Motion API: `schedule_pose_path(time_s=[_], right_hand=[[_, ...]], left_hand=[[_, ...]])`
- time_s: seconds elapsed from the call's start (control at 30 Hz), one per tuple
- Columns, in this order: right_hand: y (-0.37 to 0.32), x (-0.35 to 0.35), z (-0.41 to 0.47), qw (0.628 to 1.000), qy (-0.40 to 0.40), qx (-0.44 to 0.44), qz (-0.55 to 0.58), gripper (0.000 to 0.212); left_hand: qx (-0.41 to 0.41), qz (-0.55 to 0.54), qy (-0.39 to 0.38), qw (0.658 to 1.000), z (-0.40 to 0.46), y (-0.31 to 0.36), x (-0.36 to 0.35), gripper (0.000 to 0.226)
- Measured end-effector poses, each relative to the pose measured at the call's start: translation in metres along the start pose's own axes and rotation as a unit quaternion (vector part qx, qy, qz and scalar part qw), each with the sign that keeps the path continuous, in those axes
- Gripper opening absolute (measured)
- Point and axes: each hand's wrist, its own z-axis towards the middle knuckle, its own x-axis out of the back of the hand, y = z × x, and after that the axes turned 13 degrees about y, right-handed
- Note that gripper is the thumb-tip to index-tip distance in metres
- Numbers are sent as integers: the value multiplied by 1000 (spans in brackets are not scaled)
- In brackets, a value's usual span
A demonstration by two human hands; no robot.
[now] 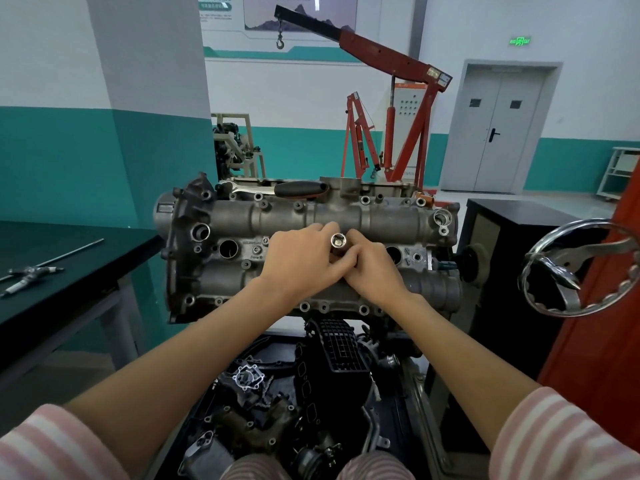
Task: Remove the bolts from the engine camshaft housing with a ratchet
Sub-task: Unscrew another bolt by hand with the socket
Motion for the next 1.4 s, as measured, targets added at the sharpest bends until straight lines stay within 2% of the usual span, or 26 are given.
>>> schedule_pose_path(time_s=[0.1,0.13,0.2,0.3,0.4,0.53,0.67,0.77,0.83,0.9,1.07,1.17,1.23,1.4], right_hand=[[0,1,-2,1000,-8,27,-10,4],[-1,2,-2,999,-8,31,-16,8],[-2,3,-2,999,-10,40,-22,16],[-2,2,-1,1000,-11,26,6,17],[-1,1,0,1000,-9,-4,16,21],[2,-1,0,1000,4,4,13,24],[3,-1,-1,999,5,40,-14,4],[1,0,-2,998,1,57,-32,9],[0,0,-2,999,-4,36,-16,11],[0,-1,-1,1000,-1,2,4,19],[3,-4,-1,999,16,27,-26,19],[3,-4,-2,998,6,48,-44,13],[2,-3,-2,997,4,50,-55,9],[-1,-2,-1,998,10,17,-51,21]], left_hand=[[-9,-10,-5,1000,0,0,0,26],[-8,-13,-11,1000,1,1,0,24],[10,-14,-20,1000,3,3,-2,32],[68,-7,-29,997,9,0,-3,52],[52,30,-39,997,8,-1,-1,58],[6,1,-7,1000,1,0,3,42],[-24,-26,-1,999,1,2,3,27],[6,14,-7,1000,6,2,-1,42],[36,26,-19,999,7,0,-2,53],[32,31,-19,999,5,-1,-1,55],[7,-29,5,1000,-3,1,1,30],[-6,-33,1,999,-1,3,-1,24],[-17,-13,1,1000,1,3,-2,27],[-7,25,-12,1000,8,3,-2,52]])
